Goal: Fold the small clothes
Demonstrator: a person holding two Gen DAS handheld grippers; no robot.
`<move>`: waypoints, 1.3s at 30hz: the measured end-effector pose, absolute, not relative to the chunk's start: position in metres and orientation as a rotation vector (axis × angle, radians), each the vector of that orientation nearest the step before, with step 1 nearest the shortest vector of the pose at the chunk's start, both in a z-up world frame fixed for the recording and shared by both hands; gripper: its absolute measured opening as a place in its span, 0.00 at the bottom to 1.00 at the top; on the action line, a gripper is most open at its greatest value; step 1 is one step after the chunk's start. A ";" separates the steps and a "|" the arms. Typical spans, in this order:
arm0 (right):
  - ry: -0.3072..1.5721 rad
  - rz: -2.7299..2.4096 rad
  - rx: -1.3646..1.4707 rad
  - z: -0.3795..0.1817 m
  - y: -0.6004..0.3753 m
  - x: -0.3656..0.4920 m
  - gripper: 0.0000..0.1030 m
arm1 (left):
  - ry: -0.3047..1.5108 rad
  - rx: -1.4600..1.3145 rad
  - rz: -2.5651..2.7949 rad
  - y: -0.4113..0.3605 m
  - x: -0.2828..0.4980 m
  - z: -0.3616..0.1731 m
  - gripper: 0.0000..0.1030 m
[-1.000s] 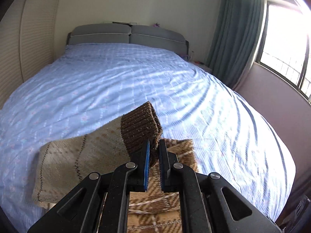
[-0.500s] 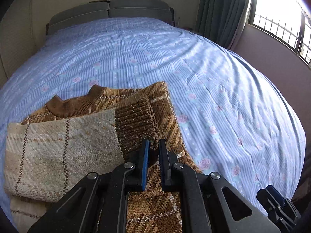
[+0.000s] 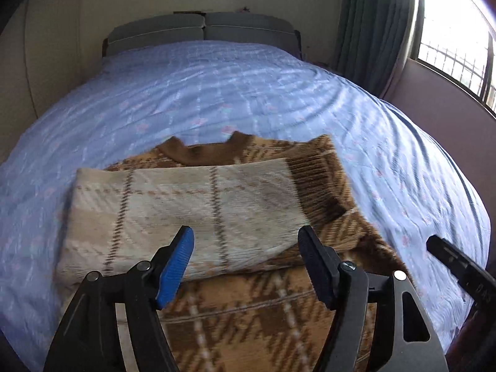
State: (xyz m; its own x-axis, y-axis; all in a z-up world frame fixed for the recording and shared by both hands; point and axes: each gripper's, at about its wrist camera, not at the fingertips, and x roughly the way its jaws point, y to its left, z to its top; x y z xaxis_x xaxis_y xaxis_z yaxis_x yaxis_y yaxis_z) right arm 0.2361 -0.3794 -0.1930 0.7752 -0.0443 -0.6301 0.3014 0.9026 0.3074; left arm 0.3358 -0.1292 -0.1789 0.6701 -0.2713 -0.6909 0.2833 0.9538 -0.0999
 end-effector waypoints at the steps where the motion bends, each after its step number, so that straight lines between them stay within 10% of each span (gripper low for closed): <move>1: 0.656 -0.166 0.400 -0.189 -0.373 0.243 0.47 | 0.776 0.005 -0.291 -0.111 0.337 -0.179 0.67; 23: 0.858 -0.032 0.085 -0.221 -0.276 0.361 0.44 | 0.870 -0.124 -0.115 0.001 0.366 -0.233 0.69; 39: 0.621 -0.074 0.007 -0.130 -0.259 0.192 0.49 | 0.788 -0.060 -0.134 0.000 0.223 -0.155 0.69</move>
State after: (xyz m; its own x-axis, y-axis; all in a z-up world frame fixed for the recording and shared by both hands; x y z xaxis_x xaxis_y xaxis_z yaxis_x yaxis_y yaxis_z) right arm 0.1924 -0.2593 -0.1296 0.8105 -0.0674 -0.5819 0.0716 0.9973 -0.0158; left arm 0.2230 0.0005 -0.1546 0.6970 -0.1428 -0.7027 0.0980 0.9897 -0.1040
